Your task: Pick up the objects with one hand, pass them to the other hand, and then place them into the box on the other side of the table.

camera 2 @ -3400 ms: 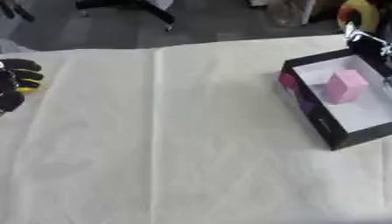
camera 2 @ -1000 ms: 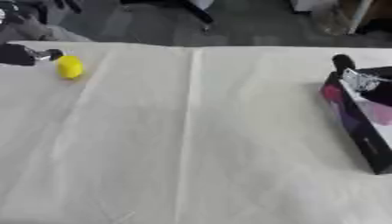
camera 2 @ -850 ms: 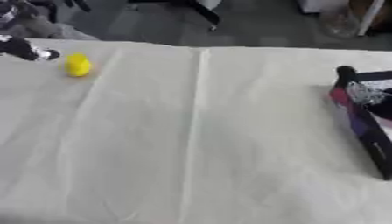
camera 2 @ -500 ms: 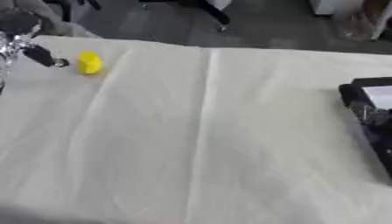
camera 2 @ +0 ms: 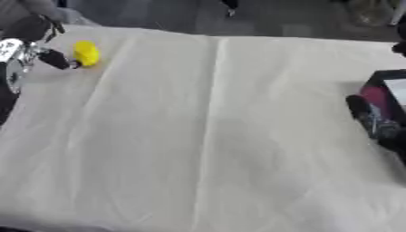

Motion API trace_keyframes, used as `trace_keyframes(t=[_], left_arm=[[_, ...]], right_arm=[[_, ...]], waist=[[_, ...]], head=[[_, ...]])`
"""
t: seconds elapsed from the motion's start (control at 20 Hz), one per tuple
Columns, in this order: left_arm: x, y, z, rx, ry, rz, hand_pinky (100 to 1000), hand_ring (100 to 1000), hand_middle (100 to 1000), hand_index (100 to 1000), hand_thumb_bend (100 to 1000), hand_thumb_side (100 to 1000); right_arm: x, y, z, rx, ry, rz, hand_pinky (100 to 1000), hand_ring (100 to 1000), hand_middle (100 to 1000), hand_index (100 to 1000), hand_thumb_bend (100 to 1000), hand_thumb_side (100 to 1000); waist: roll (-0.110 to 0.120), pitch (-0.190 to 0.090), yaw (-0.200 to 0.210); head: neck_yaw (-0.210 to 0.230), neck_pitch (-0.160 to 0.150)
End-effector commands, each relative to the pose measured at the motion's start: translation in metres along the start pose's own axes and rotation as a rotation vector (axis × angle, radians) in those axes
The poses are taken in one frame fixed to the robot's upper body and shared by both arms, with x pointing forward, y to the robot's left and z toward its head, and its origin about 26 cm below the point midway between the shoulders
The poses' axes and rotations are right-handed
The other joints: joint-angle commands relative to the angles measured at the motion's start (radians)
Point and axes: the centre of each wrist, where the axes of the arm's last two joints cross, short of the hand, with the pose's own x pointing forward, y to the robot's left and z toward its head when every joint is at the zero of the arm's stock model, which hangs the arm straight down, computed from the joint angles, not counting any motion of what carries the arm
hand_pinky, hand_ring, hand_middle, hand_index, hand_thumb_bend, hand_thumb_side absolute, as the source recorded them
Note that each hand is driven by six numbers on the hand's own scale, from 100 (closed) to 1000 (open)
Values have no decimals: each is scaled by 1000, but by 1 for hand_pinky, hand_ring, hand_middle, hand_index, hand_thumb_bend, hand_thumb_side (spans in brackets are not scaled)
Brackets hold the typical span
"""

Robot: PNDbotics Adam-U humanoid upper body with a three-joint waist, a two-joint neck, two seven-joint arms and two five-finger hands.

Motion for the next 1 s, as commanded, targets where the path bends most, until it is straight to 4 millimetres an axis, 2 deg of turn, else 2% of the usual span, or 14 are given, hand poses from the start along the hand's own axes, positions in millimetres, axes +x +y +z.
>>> trace_keyframes(t=[0.05,0.1,0.25,0.5,0.6,0.75,1.0], left_arm=[[-2,19,-5,66,19,14,830,666,615,762,564,334],[0,19,-5,72,21,13,829,664,614,760,557,329],[5,16,-6,83,25,11,820,635,582,728,460,249],[7,12,-6,74,31,-7,801,561,508,660,308,100],[4,10,-6,69,43,-16,770,518,464,604,253,100],[1,9,-5,73,62,-5,694,461,391,527,242,100],[-1,23,-2,142,32,55,656,437,352,474,243,100]], right_arm=[[2,-7,-7,-27,-27,8,865,627,632,906,330,444],[3,-6,-8,-29,-27,6,865,626,632,906,330,444],[3,-5,-8,-30,-29,2,866,627,631,906,322,448],[3,-5,-7,-26,-20,3,867,626,630,907,316,450],[3,-5,-7,-25,-18,3,867,626,630,907,315,450],[3,-5,-7,-21,-15,3,867,627,630,907,313,451],[3,-5,-5,-11,-16,-1,867,628,631,906,311,445]], waist=[[-13,8,-8],[-14,12,-11],[-17,21,-19],[-18,21,-22],[-17,18,-21],[-15,13,-17],[-11,-4,-3]], head=[[3,-2],[4,-2],[5,-2],[6,-2],[5,-2],[3,-2],[-10,-2]])
